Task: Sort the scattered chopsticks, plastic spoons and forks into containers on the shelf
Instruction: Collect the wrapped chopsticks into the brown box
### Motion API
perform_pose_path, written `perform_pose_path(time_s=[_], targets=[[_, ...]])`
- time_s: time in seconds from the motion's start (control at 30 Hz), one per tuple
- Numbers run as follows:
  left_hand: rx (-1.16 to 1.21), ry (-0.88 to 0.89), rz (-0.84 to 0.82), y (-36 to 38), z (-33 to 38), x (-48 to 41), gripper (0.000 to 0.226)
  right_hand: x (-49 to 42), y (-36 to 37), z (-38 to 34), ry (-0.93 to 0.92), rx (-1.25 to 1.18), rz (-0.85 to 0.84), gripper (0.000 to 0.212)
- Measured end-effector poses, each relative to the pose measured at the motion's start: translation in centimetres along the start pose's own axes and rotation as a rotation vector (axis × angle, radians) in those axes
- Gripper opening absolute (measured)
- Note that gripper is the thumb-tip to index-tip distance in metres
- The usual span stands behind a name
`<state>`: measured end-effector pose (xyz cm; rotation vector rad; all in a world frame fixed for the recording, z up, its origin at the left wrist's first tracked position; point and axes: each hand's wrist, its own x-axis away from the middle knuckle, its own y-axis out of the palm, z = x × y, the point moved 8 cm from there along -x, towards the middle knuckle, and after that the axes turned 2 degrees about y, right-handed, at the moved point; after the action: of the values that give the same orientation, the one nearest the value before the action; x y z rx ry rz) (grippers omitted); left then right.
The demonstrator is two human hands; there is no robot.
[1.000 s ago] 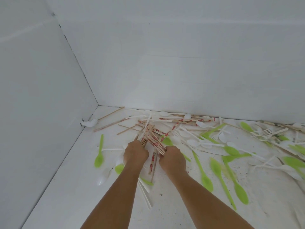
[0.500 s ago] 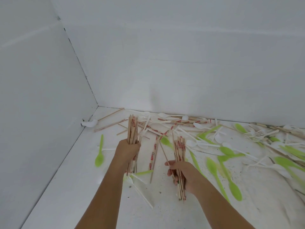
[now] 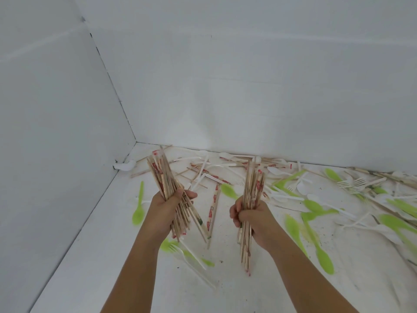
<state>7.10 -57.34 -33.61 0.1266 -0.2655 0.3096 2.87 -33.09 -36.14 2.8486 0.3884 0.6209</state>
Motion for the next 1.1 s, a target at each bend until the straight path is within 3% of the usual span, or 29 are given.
perform_pose_path(time_s=[0.1,0.23,0.37,0.5,0.6,0.7,0.8,0.87,0.97,1.1], targets=[[0.151,0.029,0.032,0.0,0.7,-0.1,0.025,-0.4,1.0,-1.3,-0.035,-0.055,0.064,0.021],[-0.037,0.207,0.058,-0.5,3.5,0.2,0.032,0.0,2.3,-4.3,-0.317,-0.083,0.148,0.028],[-0.147,0.416,0.077,0.3,3.8,0.6,0.027,0.7,3.1,-3.4,-0.496,0.085,0.209,0.009],[-0.235,0.319,0.119,0.9,-2.2,-0.6,0.015,-0.5,2.1,1.7,-0.28,0.227,0.319,0.038],[-0.225,0.184,0.155,0.9,-5.7,-1.3,0.026,-1.8,1.6,3.3,-0.141,0.332,0.346,0.048],[-0.198,0.144,0.169,1.2,-5.7,-1.4,0.059,-3.2,2.1,2.4,-0.08,0.414,0.378,0.039],[-0.157,0.101,0.285,0.1,-4.7,-2.2,0.061,-4.6,2.8,1.4,-0.073,0.659,0.449,0.01],[-0.134,0.051,0.363,-1.1,-4.4,-3.0,0.057,-5.3,3.1,1.7,-0.008,0.918,0.487,0.011],[-0.186,0.023,0.407,-2.5,-4.2,-4.1,0.053,-5.7,4.0,2.9,0.119,1.31,0.418,0.04],[-0.307,0.011,0.368,-3.0,-3.6,-5.7,0.05,-6.3,4.0,2.5,0.134,1.35,0.358,0.025]])
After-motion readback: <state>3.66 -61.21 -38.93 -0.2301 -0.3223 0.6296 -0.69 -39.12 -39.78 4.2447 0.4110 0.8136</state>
